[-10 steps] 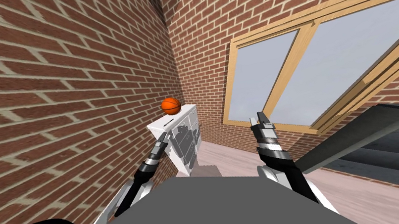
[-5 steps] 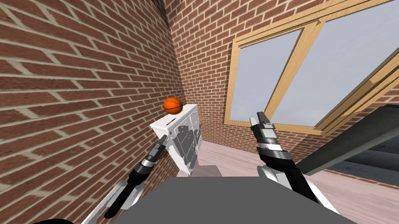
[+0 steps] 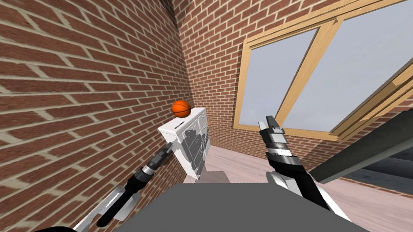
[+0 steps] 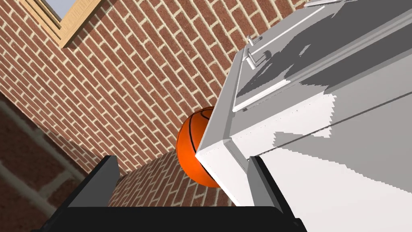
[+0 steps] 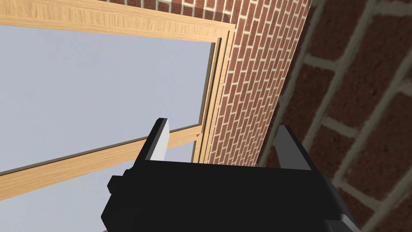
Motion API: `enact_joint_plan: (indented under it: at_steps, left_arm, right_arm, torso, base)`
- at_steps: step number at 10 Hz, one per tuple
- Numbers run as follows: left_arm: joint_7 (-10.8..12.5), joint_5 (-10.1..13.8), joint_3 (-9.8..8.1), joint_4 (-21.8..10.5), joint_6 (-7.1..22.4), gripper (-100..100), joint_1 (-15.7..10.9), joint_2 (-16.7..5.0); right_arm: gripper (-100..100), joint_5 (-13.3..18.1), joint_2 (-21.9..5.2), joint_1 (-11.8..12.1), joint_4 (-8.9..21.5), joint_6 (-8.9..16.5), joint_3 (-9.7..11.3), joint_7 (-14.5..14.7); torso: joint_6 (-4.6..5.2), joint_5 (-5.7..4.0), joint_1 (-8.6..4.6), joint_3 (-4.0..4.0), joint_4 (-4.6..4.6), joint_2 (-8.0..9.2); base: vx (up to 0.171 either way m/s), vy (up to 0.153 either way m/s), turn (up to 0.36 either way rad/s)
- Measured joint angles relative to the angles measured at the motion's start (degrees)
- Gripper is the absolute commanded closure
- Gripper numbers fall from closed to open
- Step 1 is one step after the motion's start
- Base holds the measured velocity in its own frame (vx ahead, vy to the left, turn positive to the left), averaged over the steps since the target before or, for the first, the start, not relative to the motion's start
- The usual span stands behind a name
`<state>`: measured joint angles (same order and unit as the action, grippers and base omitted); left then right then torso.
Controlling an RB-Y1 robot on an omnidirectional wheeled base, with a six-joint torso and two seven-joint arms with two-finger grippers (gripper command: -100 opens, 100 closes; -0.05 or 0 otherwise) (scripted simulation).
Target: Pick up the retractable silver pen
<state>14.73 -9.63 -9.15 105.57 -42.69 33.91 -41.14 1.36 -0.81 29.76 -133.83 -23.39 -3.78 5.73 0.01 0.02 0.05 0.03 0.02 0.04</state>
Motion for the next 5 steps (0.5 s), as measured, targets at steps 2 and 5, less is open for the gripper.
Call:
enact_joint_plan:
  at_steps: [2, 5]
  left_arm:
    - [0.6, -0.9, -0.41, -2.7, -1.4, -100, -0.1, -3.3]
    - [1.7, -1.7, -1.22, -5.2, -2.5, -100, 0.3, -8.1]
  right_arm:
    - [0, 0.0, 0.0, 0.0, 0.0, 0.0, 0.0, 0.0]
    - [0, 0.0, 0.0, 0.0, 0.0, 0.0, 0.0, 0.0]
  torso:
    - [0.00, 0.00, 0.02, 0.01, 0.00, 0.01]
    - [0.00, 0.00, 0.00, 0.02, 0.01, 0.03]
  base:
    - [-0.012, 0.014, 0.015]
    - [-0.021, 0.017, 0.041]
